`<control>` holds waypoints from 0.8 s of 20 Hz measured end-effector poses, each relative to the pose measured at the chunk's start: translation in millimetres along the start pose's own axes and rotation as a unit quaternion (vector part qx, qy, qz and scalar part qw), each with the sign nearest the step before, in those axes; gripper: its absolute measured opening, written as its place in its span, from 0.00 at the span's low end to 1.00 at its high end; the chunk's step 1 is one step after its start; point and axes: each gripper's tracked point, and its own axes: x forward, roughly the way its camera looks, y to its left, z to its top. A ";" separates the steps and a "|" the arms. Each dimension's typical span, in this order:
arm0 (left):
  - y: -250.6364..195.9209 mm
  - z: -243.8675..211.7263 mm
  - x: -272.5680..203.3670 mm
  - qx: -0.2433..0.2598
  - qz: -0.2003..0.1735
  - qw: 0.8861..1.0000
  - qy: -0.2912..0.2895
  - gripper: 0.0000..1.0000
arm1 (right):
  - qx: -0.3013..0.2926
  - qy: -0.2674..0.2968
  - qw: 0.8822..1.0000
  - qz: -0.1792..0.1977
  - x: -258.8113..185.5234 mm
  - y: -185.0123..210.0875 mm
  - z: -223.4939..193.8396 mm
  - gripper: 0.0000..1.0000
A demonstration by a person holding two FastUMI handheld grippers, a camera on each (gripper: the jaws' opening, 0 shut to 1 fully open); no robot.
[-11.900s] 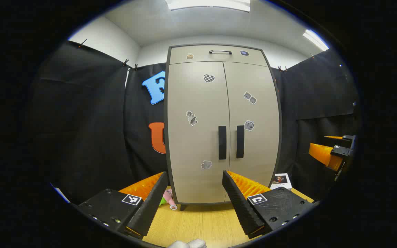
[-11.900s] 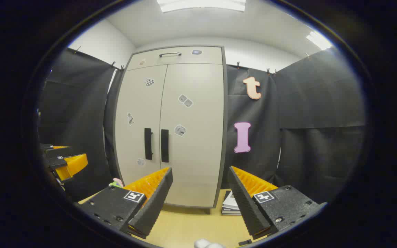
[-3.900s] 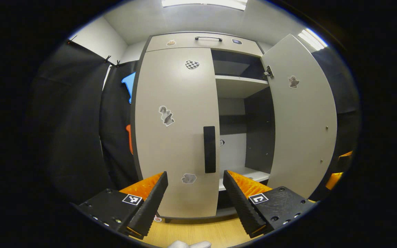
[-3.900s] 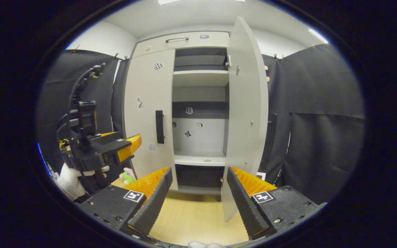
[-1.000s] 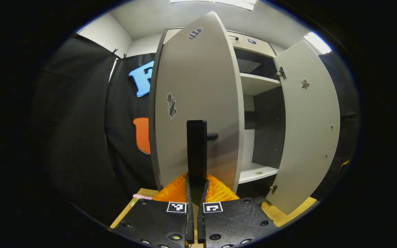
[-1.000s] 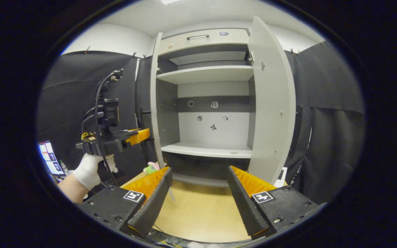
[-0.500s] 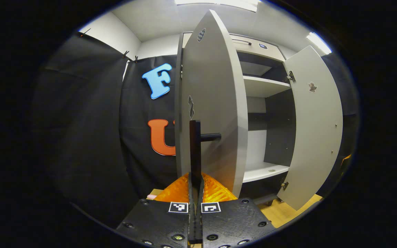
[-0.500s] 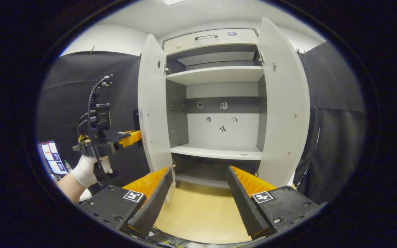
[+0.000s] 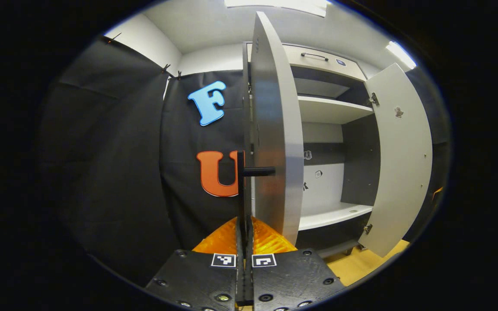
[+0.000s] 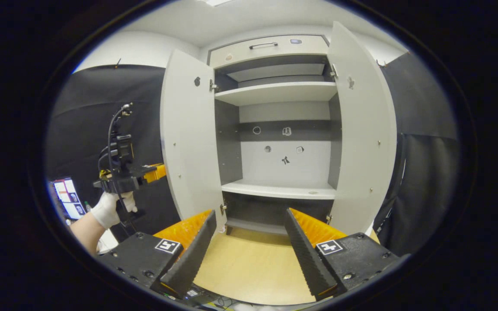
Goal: Open the right door of the double-door shoe cabinet with the right hand, and open the left door with the left hand.
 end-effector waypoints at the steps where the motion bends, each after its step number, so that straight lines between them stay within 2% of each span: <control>1: 0.9 0.8 0.4 -0.011 -0.008 1.000 -0.002 0.00 | 0.000 0.000 1.000 -0.001 1.5 -0.3 -0.6 0.99; 2: 1.4 1.6 1.6 -0.012 -0.011 1.000 -0.002 0.00 | 0.000 0.003 1.000 -0.001 2.2 -0.9 -3.2 0.99; 3: 2.4 0.9 1.9 -0.006 -0.015 1.000 0.001 0.09 | 0.002 0.005 1.000 0.000 2.7 -0.8 -4.6 0.99; 4: 3.5 0.0 1.9 -0.007 -0.017 1.000 0.002 0.00 | 0.003 0.006 1.000 -0.001 3.6 -1.7 -4.9 0.99; 10: 4.5 0.2 2.4 -0.008 -0.018 1.000 0.003 0.00 | 0.011 0.007 1.000 -0.007 4.1 -7.4 -6.4 0.99; 12: 6.1 1.0 1.2 -0.007 -0.016 1.000 0.003 0.03 | 0.011 0.010 1.000 -0.006 3.9 -7.4 -7.9 0.99; 13: 5.6 0.1 1.4 -0.008 -0.016 1.000 0.005 0.09 | 0.011 0.011 1.000 -0.005 4.1 -7.0 -8.7 0.99; 16: 15.0 0.1 -2.4 -0.003 -0.003 1.000 0.010 0.12 | 0.013 0.012 1.000 -0.004 5.1 -7.7 -9.3 0.99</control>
